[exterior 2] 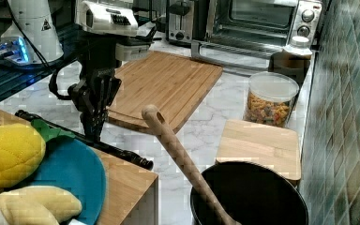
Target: Close the drawer.
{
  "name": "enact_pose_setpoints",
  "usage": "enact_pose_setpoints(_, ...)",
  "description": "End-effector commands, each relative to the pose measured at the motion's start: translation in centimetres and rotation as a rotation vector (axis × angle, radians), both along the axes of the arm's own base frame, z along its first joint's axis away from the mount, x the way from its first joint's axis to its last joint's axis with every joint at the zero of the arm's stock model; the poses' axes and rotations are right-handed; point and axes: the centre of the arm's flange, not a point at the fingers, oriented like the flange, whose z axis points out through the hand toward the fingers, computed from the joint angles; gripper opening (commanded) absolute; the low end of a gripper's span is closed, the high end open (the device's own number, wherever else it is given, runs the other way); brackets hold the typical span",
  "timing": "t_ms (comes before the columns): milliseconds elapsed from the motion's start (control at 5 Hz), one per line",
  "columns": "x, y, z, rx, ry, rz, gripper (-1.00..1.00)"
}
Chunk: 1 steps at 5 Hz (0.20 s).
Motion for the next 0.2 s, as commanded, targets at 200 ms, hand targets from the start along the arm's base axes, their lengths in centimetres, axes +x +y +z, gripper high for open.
enact_pose_setpoints(200, -3.37, -13.8, 9.42, -0.172, -0.144, -0.187, -1.0)
